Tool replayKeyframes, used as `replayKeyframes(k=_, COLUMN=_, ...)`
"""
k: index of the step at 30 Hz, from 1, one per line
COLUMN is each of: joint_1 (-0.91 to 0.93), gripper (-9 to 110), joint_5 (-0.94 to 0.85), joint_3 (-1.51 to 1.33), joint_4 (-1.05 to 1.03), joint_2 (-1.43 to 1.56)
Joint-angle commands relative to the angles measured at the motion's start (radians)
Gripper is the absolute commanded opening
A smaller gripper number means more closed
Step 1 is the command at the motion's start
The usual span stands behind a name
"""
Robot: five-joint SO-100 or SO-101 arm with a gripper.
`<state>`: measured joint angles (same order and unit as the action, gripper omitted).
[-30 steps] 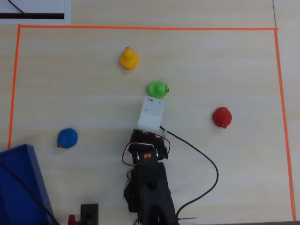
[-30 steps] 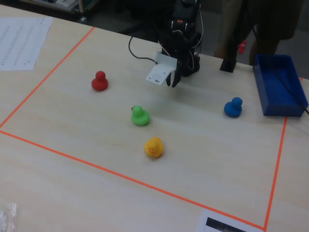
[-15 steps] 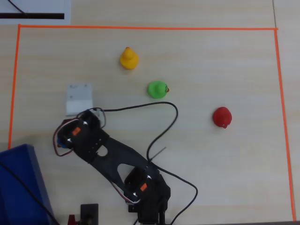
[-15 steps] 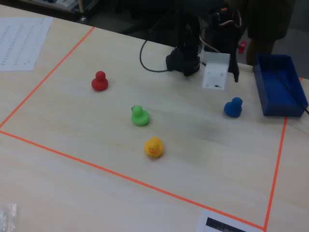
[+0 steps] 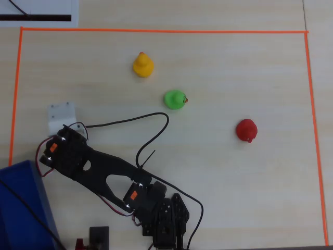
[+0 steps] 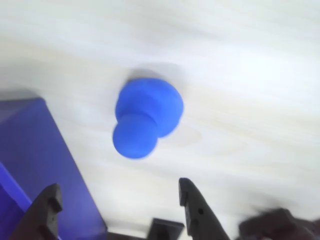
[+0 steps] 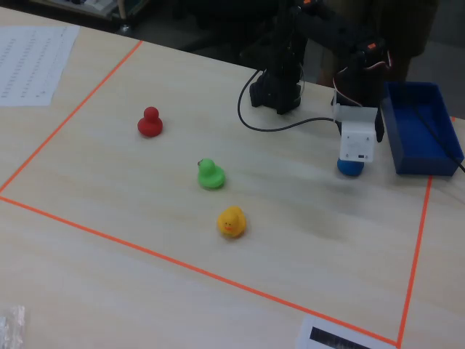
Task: Grasp blue duck and put it into box.
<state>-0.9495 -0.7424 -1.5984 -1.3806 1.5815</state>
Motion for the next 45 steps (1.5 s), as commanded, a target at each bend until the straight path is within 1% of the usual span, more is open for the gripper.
replayKeyframes(k=1, joint_1=-0.029, gripper=32, joint_5=0.028, joint_3=-0.017, joint_4=0.058, joint_2=0.005)
replayKeyframes(k=18, joint_1=-0.011, gripper=30, joint_5=0.06, joint_3=-0.213, joint_4=0.261, joint_2=-0.018)
replayKeyframes(k=20, joint_1=-0.012, gripper=26, joint_5=0.064, joint_3=-0.219, joint_4=0.273, joint_2=-0.023)
replayKeyframes(k=21, joint_1=-0.011, gripper=22, joint_5=0.067, joint_3=-0.219, joint_4=0.276, joint_2=-0.029)
replayKeyframes(k=24, joint_1=-0.005, gripper=0, joint_5=0.092, joint_3=-0.219, joint_4=0.299, joint_2=-0.044)
replayKeyframes(k=29, joint_1=0.003, gripper=0, joint_5=0.092, joint_3=-0.222, joint_4=0.298, joint_2=-0.043)
replayKeyframes(k=33, joint_1=0.038, gripper=0, joint_5=0.087, joint_3=-0.181, joint_4=0.236, joint_2=-0.003)
replayKeyframes(k=36, joint_1=0.075, gripper=0, joint_5=0.086, joint_3=-0.071, joint_4=0.121, joint_2=0.063)
replayKeyframes(k=39, joint_1=0.091, gripper=0, joint_5=0.106, joint_3=0.167, joint_4=-0.072, joint_2=0.089)
replayKeyframes(k=42, joint_1=0.066, gripper=0, joint_5=0.135, joint_3=0.453, joint_4=-0.268, joint_2=0.032)
replayKeyframes(k=45, joint_1=0.011, gripper=0, joint_5=0.147, joint_3=0.594, joint_4=-0.367, joint_2=-0.006)
